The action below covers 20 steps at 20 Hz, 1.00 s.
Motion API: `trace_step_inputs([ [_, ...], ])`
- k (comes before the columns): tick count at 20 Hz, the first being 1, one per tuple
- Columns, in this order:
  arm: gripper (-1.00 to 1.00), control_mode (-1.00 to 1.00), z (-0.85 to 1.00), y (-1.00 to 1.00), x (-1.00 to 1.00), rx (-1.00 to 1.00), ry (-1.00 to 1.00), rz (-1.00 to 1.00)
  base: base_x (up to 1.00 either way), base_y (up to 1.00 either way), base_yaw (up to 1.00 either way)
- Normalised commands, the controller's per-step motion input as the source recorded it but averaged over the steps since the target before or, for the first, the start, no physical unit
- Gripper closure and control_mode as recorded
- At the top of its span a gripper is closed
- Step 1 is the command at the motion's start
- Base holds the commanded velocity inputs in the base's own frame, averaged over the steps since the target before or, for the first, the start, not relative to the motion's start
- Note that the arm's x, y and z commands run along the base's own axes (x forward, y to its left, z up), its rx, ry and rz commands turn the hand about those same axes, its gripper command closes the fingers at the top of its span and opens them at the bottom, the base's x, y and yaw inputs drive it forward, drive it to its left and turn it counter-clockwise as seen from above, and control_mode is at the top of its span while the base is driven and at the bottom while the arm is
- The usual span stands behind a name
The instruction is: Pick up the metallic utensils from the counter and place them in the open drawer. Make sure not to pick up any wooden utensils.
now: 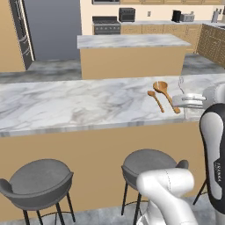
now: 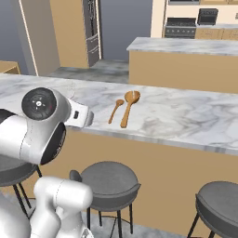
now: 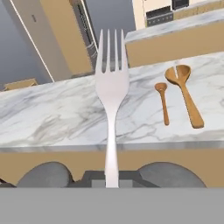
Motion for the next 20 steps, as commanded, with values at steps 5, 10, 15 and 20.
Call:
trace_step_inputs([
  [5,1.0,-1.0,0.14,0.0,-0.47,0.01,-0.06,0.0,0.0,0.0,0.0],
  [10,1.0,1.0,0.03,0.0,-0.28,0.0,-0.03,0.0,-0.56,-0.19,0.0],
  [15,1.0,1.0,0.0,0.0,0.0,0.0,0.0,0.0,-0.88,-0.79,0.0],
  [20,1.0,1.0,0.0,0.0,0.0,0.0,0.0,0.0,-0.3,-1.0,-0.05],
])
